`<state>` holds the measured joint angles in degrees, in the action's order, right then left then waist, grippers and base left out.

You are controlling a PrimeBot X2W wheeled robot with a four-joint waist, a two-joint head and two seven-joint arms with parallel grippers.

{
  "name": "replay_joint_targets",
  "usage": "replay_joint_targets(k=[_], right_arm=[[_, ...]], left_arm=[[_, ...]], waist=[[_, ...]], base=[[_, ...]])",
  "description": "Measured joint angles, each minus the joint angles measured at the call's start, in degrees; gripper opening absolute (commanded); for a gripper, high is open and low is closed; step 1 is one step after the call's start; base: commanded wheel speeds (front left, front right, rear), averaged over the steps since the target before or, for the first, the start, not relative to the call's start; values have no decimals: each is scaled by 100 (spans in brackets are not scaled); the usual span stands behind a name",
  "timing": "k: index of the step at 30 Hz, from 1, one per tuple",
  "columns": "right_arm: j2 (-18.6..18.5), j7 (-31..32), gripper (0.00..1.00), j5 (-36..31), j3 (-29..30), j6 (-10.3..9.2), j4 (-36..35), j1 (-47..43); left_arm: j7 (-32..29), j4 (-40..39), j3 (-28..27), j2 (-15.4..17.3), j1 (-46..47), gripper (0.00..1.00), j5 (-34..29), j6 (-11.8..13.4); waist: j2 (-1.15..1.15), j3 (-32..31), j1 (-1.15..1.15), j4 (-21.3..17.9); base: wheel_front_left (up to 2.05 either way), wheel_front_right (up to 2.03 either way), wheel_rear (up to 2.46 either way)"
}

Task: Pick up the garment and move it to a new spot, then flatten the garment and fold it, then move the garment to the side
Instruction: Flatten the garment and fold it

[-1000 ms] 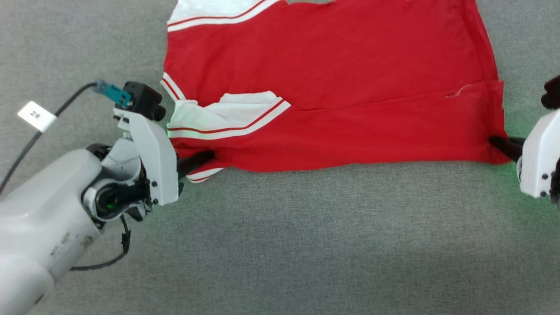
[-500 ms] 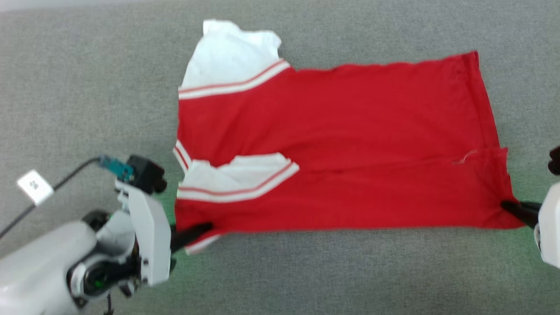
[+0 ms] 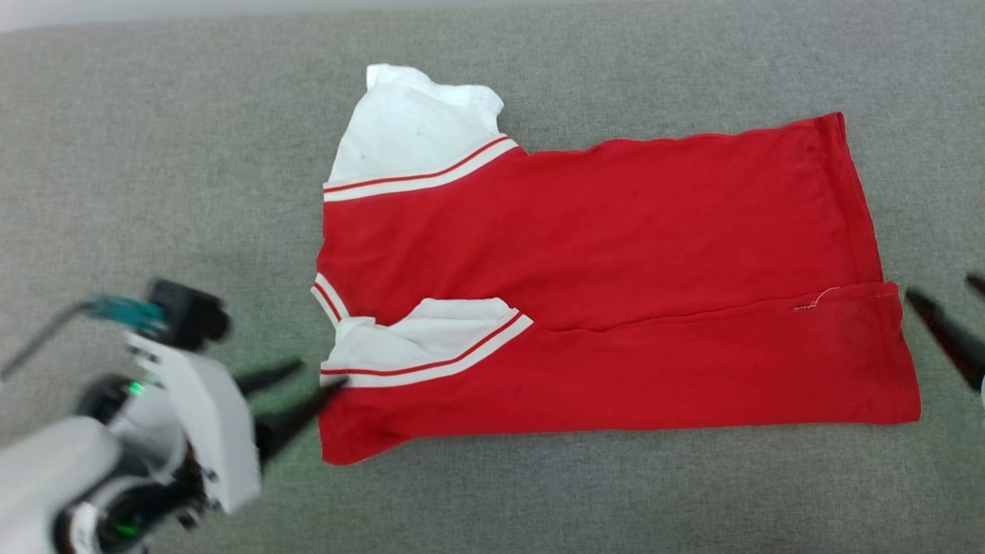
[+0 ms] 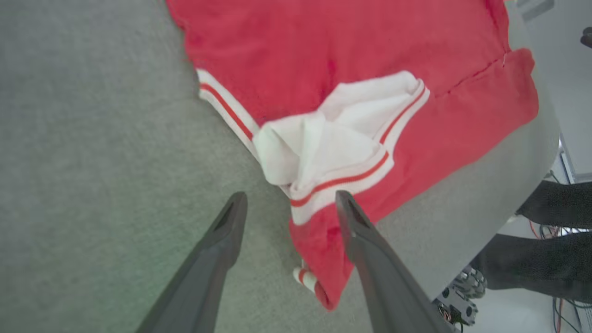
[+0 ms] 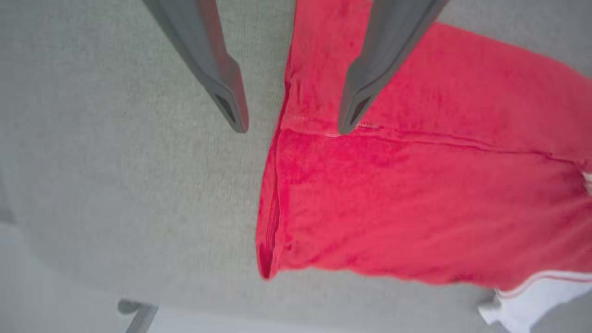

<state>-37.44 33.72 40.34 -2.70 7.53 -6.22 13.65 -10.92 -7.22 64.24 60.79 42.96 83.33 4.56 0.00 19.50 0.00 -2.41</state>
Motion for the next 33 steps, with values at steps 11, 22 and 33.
replay_joint_targets(k=[11,22,33], right_arm=[[939,-2608,100,-1068,-74,0,112,570],[1703,-3989,100,-1295,-135,0,497,1050],[1811,-4220,100,-1128,-433,0,875,1178]], left_arm=[[1517,1212,-856,-712,483,100,-127,196],[1178,3757,-825,-1550,2232,100,-954,-18],[-1712,5536,-331,-1863,3441,100,-809,-201]], waist=[[0,22,0,-240],[0,280,0,-912],[0,769,0,-1564]], base=[[0,0,0],[0,0,0],[0,0,0]])
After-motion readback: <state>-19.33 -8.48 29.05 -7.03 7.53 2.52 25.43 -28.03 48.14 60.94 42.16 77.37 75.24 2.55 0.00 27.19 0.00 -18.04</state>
